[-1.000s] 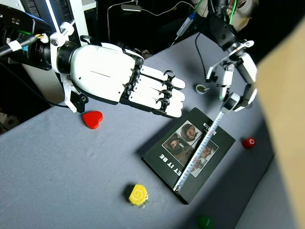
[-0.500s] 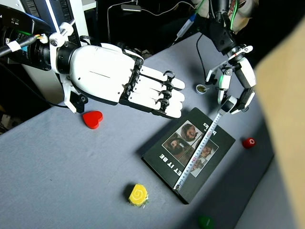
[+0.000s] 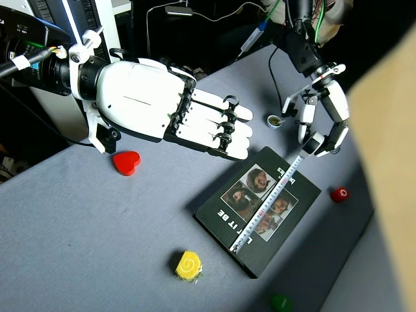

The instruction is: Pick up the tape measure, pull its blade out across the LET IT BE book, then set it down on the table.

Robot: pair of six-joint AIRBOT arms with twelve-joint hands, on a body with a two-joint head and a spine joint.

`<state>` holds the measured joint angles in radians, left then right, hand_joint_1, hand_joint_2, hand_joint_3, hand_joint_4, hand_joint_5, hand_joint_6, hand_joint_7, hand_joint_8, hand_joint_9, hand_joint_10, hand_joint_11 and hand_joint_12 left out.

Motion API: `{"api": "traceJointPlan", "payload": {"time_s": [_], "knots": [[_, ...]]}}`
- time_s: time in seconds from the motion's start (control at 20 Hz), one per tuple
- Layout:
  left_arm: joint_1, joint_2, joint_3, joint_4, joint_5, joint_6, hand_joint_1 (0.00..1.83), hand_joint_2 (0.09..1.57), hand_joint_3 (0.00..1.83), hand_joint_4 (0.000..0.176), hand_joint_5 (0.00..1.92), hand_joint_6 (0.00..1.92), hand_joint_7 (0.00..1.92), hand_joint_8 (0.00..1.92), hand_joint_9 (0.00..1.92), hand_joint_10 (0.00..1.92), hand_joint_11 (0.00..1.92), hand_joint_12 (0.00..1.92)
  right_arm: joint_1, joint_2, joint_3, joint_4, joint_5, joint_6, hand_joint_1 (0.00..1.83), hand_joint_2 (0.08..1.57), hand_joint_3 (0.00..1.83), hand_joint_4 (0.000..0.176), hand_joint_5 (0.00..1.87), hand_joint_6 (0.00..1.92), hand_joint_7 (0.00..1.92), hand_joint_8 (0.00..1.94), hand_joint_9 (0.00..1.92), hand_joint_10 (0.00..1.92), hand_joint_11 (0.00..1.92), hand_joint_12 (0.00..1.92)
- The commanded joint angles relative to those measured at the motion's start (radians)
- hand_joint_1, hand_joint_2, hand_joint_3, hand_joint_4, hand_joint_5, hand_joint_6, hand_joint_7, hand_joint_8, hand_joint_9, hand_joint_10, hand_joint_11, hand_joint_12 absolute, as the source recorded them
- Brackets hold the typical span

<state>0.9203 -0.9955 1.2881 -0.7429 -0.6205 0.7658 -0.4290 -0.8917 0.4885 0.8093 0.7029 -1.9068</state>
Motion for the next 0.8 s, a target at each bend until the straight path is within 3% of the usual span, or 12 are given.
{"api": "traceJointPlan", "payload": {"time_s": [0.0,0.75], "knots": [[-0.015,-0.002,0.010,0.010,-0.121,0.000,1.38,1.09,0.00,0.000,1.04,0.73,1.09,0.85,0.88,1.27,0.79,1.18,0.009,0.000,-0.003,-0.055,0.083,0.007,0.00,1.06,0.01,0.080,0.00,0.00,0.00,0.00,0.00,0.00,0.00,0.00],[-0.045,0.006,-0.018,-0.009,-0.127,0.037,1.38,1.09,0.00,0.000,1.02,0.76,1.08,0.87,0.87,1.29,0.78,1.21,0.009,0.001,-0.003,-0.055,0.085,0.007,0.00,1.08,0.01,0.076,0.00,0.00,0.00,0.00,0.00,0.00,0.01,0.00]]}}
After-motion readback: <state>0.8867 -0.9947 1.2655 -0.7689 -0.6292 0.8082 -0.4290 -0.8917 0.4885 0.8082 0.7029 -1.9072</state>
